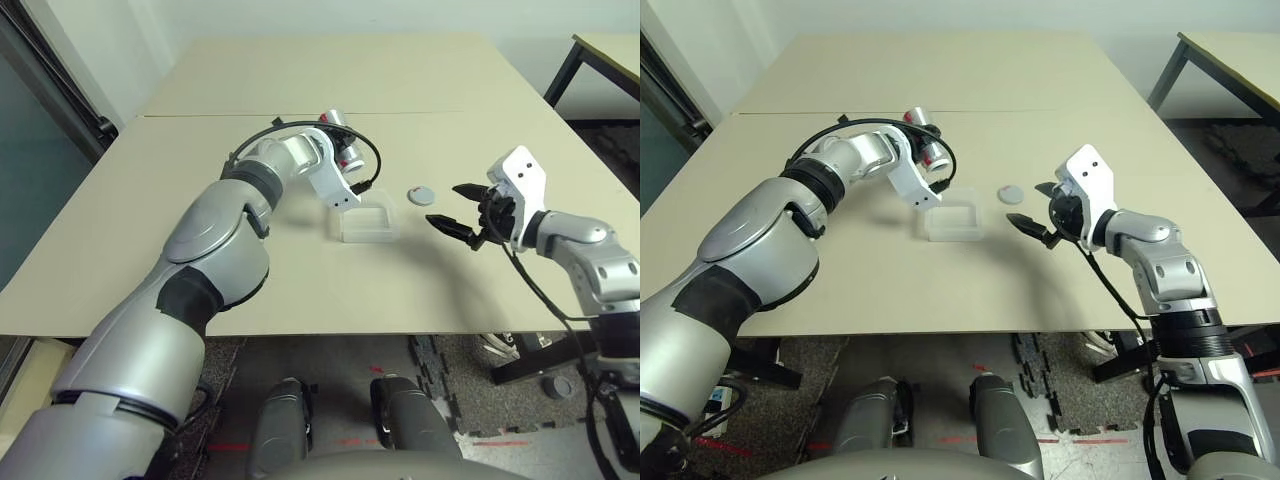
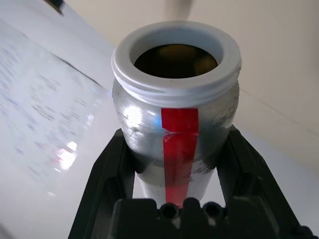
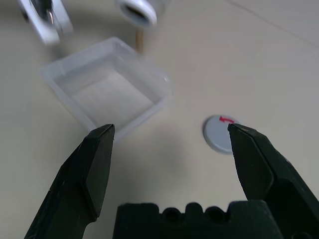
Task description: Pour the medicine from the bottle into the box.
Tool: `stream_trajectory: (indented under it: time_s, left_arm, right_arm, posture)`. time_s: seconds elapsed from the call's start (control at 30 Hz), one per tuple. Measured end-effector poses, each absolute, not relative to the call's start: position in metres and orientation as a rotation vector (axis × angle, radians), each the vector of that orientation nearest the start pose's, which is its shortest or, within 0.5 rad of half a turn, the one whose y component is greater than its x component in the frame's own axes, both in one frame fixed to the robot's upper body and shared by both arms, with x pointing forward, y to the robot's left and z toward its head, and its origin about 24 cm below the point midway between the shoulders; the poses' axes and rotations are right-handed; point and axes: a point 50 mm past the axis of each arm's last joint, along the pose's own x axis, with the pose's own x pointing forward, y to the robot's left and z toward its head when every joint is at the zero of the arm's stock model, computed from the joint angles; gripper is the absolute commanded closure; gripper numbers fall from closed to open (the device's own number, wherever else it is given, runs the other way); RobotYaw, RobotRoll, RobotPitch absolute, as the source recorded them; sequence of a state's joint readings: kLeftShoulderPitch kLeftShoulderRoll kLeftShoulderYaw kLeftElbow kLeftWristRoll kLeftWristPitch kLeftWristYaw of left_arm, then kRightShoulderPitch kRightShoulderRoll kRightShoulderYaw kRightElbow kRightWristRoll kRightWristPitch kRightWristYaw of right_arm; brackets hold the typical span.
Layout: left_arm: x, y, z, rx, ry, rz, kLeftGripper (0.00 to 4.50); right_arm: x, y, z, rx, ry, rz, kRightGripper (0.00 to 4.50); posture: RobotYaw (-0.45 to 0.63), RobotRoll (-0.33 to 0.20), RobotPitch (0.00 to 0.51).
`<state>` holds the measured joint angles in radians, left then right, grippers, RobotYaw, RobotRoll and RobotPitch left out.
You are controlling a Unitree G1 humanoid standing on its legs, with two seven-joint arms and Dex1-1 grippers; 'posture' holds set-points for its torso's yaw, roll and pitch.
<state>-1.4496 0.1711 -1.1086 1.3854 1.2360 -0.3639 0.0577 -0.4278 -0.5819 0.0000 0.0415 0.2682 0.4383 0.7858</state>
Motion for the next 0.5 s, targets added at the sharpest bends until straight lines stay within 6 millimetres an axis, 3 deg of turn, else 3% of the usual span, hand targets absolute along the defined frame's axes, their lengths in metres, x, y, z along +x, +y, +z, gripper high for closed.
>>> stream_trajectory:
  time_s: [0.17, 0.3, 0.37, 0.5]
  left_arm:
    - [0.413, 0.048, 0.174, -3.447, 0.688, 0.927, 2.05]
    - [0.414, 0.051, 0.179, -3.577, 0.642, 0.992, 2.05]
    - [0.416, 0.054, 0.185, -3.764, 0.588, 1.117, 2.05]
    - [0.42, 0.073, 0.19, -4.292, 0.371, 1.709, 2.05]
  right_arm:
    - [0.31, -0.198, 0.133, -0.257, 0.164, 0.746, 0.0]
    - [0.31, -0.194, 0.131, -0.253, 0.168, 0.76, 0.0]
    - [0.31, -0.193, 0.131, -0.253, 0.168, 0.76, 0.0]
    - [0.311, -0.194, 0.132, -0.25, 0.166, 0.76, 0.0]
  posture:
    - [-0.26, 0.0, 0.03]
    - [-0.24, 0.0, 0.027]
    - [-0.24, 0.0, 0.026]
    - [-0.2, 0.0, 0.026]
